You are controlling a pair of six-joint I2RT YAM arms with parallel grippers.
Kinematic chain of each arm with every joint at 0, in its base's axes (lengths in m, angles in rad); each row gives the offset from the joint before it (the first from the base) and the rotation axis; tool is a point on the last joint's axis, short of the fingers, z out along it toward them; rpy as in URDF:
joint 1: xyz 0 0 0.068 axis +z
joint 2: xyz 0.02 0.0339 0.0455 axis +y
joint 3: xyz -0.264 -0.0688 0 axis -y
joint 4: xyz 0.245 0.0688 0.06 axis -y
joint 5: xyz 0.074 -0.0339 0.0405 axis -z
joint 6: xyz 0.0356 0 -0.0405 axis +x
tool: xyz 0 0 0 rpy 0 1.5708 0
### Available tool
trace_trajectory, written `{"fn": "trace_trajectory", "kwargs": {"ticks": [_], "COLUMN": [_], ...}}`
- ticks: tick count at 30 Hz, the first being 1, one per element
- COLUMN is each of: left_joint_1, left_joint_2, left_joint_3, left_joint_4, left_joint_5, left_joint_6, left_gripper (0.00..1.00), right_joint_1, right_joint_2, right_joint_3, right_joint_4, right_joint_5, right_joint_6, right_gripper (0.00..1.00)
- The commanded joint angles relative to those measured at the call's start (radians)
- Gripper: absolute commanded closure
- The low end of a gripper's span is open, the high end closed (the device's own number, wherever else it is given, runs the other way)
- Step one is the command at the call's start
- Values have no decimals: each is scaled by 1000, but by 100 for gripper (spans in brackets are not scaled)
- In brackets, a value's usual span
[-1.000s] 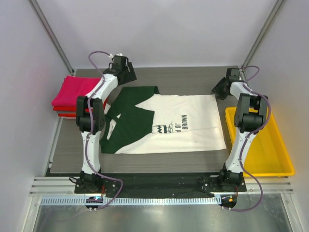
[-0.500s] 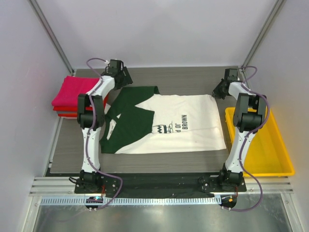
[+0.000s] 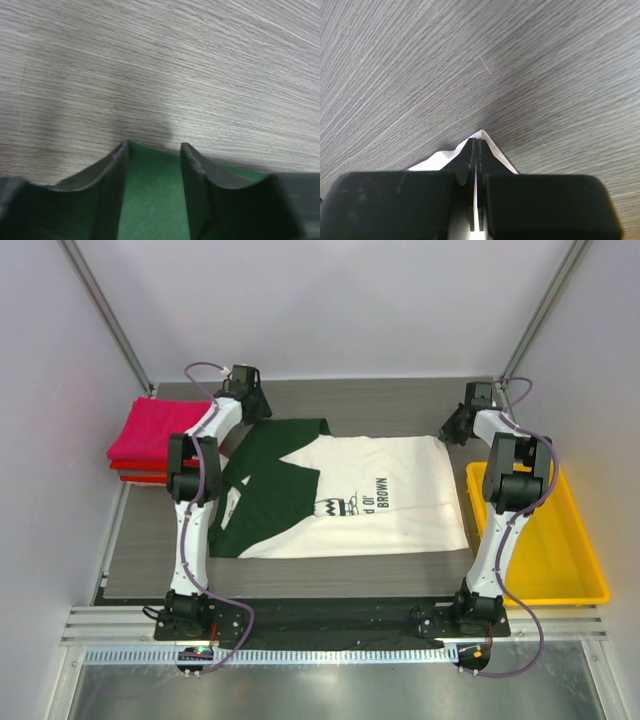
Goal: Fold and stack the t-shirts
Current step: Fold the tshirt
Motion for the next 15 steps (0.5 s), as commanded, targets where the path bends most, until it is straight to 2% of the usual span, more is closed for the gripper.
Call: {"fn": "trace_trajectory", "kwargs": {"ticks": [1,2,4,5,11,15], "left_joint_1": [-3,-3,-3,-3,-3,-9], "left_joint_2": [18,18,20,20,-2,-75], "left_joint_3": [42,42,42,43,27,-48], "left_joint_4": [-3,-5,-6,-8,-14,12], "left_joint_5": [-14,-25,-31,-31,-23,-60], "left_joint_6": [11,12,15,21,41,66], "left_gripper": [56,62,67,74,100,100], "right_joint_1": [1,1,1,1,1,1], "right_joint_2": [-14,-17,-23,-26,-52,-78], "right_joint_3": [13,11,8,5,-1,-10], "right_joint_4": [14,12,12,14,14,12], "right_joint_5": [-6,-4,-7,-7,-24,-29], "right_joint_6": [-4,-3,-4,-3,5,11], "right_gripper": [99,99,99,99,99,99]}}
